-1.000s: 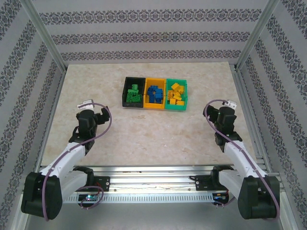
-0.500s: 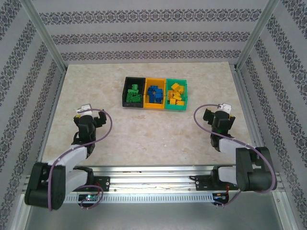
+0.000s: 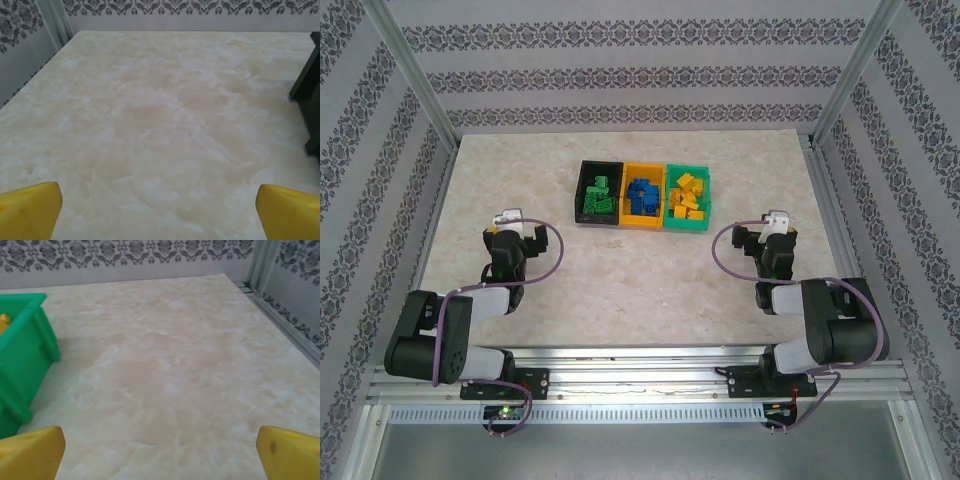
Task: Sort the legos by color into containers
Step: Reset both arms
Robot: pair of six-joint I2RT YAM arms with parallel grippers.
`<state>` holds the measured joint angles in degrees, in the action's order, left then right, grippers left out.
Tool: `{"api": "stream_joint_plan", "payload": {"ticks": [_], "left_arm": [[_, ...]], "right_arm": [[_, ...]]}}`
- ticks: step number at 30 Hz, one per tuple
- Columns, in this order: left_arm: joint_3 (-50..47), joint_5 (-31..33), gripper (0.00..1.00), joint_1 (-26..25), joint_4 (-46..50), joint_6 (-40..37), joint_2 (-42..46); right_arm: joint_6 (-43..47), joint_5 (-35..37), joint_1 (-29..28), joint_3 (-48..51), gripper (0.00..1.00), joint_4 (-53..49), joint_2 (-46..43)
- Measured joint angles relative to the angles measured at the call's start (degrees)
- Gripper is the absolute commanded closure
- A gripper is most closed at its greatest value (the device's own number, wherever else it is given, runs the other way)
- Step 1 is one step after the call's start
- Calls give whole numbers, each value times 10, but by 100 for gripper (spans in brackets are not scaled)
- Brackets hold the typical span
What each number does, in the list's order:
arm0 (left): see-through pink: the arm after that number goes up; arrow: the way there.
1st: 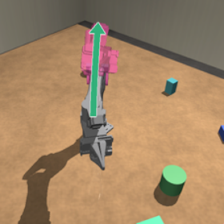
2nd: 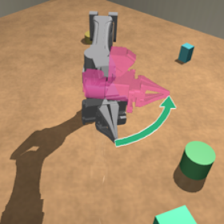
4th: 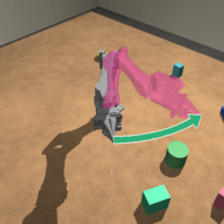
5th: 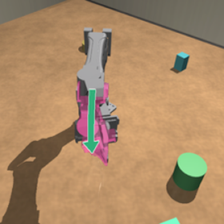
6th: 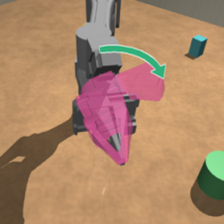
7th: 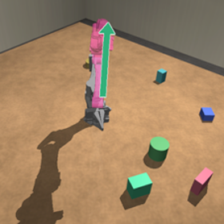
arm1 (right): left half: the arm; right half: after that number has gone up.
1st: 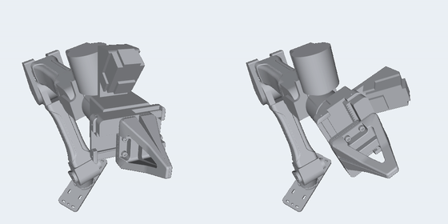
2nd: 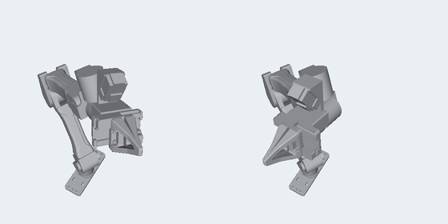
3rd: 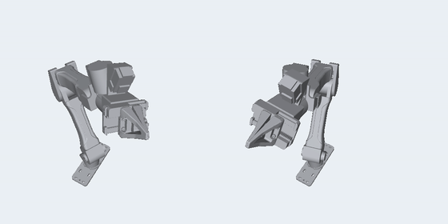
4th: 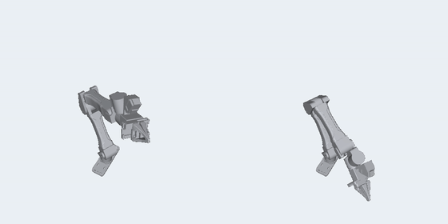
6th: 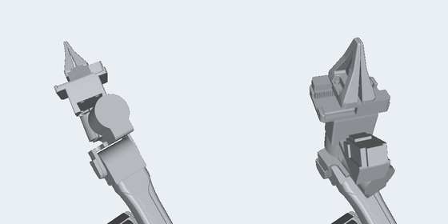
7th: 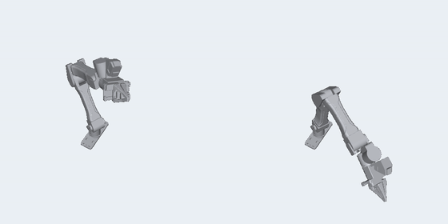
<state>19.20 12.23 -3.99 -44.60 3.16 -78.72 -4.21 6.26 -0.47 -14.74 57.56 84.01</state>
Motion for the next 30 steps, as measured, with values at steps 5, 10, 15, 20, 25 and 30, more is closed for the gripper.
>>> {"api": "stream_joint_plan", "payload": {"ticks": [5, 10, 15, 20, 25, 30], "left_arm": [[26, -17, 0, 0, 8, -11, -21], [12, -21, 1, 1, -61, -19, -59], [1, -21, 0, 16, -90, -19, -128], [7, -26, 0, 18, -98, -19, -128], [10, -28, 0, 18, -99, -19, -128], [10, -28, 0, 18, -99, -19, -128]], "right_arm": [[9, -28, 0, 0, 2, 38, 35], [12, -31, 0, -7, 2, 37, 36], [12, -29, 0, -36, 2, 13, 36], [12, -28, 0, -38, 2, 2, 36], [12, -27, 0, -38, 2, -4, 36], [12, -27, 0, -38, 2, -6, 36]]}}
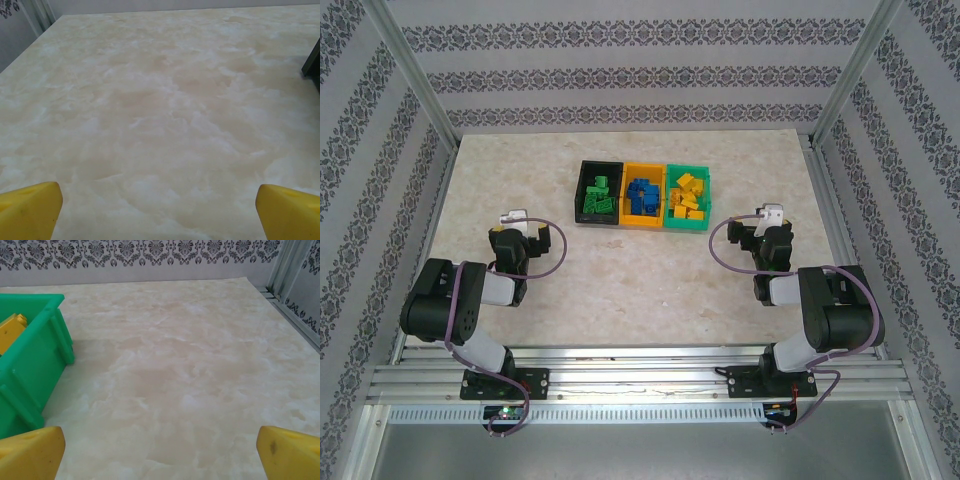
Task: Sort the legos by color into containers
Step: Reset both arms
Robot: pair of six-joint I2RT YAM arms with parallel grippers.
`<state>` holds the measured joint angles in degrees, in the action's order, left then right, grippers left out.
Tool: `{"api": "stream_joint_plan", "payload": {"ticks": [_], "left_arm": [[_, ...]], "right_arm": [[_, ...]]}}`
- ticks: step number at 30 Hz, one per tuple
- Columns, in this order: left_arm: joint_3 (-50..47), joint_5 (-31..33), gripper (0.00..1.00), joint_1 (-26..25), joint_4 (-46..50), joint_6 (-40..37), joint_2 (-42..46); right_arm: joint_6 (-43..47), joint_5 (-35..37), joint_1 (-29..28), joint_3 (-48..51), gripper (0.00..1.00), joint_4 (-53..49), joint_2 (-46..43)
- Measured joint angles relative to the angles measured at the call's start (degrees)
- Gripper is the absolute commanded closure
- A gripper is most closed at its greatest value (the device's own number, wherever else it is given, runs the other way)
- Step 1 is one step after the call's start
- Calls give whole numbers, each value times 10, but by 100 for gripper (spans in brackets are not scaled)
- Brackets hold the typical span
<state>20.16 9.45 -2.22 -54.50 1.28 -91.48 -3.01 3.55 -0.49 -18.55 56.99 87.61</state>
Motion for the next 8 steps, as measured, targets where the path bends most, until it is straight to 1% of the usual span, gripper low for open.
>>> {"api": "stream_joint_plan", "payload": {"ticks": [8], "left_arm": [[0, 0, 0, 0, 0, 0, 0]], "right_arm": [[5, -31, 0, -16, 2, -13, 0]]}}
